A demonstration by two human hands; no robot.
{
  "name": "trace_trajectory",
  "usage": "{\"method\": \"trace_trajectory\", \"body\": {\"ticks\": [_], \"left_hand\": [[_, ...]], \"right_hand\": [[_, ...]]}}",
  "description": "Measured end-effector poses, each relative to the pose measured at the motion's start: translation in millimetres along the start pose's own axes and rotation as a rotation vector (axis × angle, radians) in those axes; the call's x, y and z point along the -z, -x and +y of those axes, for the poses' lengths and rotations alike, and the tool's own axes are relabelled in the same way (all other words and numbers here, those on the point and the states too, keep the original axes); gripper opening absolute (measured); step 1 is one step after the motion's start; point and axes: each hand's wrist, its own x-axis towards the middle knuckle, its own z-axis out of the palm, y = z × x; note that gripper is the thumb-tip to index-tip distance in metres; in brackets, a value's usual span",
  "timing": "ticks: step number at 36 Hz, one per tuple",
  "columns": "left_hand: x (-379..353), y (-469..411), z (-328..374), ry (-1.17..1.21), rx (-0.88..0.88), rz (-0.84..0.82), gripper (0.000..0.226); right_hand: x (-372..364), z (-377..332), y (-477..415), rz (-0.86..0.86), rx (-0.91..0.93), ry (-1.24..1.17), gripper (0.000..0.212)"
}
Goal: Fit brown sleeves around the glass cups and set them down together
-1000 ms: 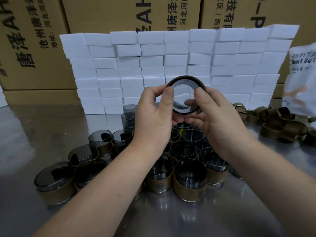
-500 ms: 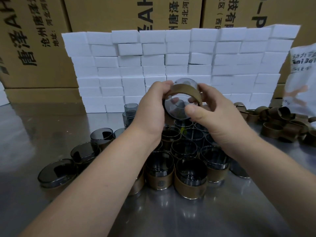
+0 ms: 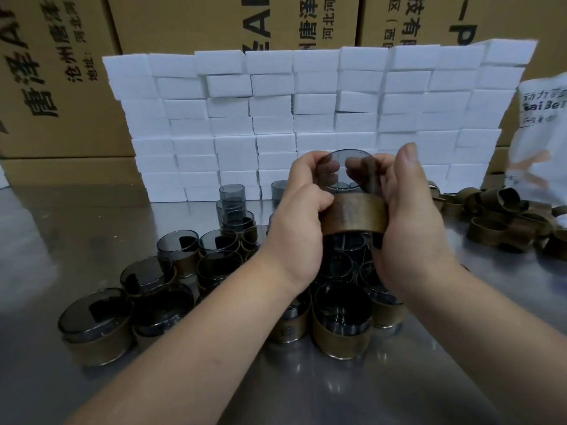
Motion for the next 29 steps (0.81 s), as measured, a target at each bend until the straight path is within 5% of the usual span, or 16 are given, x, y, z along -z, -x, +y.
{"method": "trace_trajectory", "body": {"ticks": [16,29], "left_hand": [[-6,10,-2,0.095,0.042,0.114,0.009],[-9,12,-5,-0.097,-0.076,0.179,0.025]], "right_hand": [[-6,13,7,-0.059,0.08,-0.01,0.035],[-4,13,12,0.028,0.089,0.093,0.042]]}}
